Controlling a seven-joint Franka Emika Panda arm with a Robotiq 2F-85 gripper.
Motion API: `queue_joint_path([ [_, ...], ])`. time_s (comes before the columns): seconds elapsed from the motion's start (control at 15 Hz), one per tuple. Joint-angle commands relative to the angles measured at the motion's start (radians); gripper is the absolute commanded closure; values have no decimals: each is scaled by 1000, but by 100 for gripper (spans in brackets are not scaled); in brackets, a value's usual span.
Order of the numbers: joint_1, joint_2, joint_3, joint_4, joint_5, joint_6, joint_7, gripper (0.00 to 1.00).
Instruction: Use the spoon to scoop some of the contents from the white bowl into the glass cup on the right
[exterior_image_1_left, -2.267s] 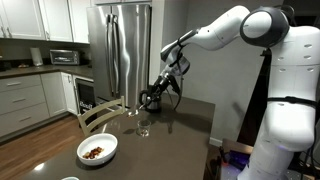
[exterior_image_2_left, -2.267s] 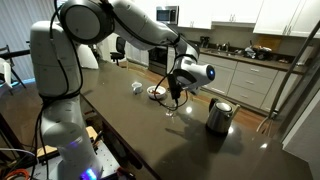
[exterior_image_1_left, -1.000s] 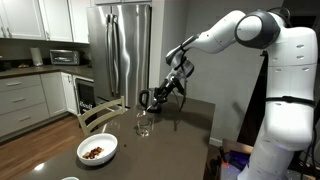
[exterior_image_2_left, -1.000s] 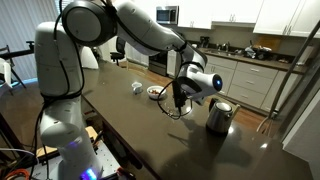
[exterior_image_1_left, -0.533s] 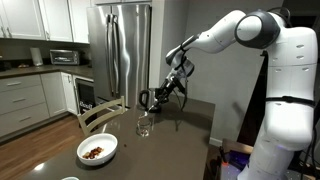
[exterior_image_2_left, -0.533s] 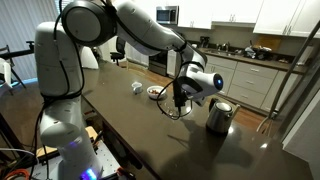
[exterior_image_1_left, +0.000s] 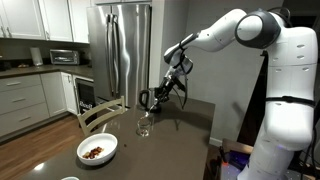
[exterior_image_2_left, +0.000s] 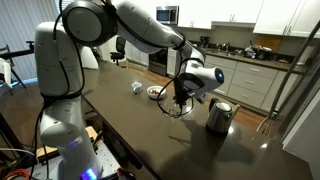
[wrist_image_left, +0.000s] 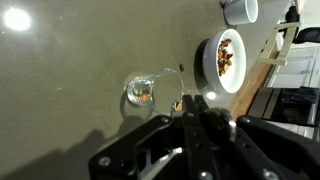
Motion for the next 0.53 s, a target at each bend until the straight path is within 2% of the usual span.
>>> queue_joint_path([
  [0.0, -3, -1, 14, 24, -39, -7, 55, 95],
  [0.47, 6, -10, 29, 0, -62, -1, 60, 95],
])
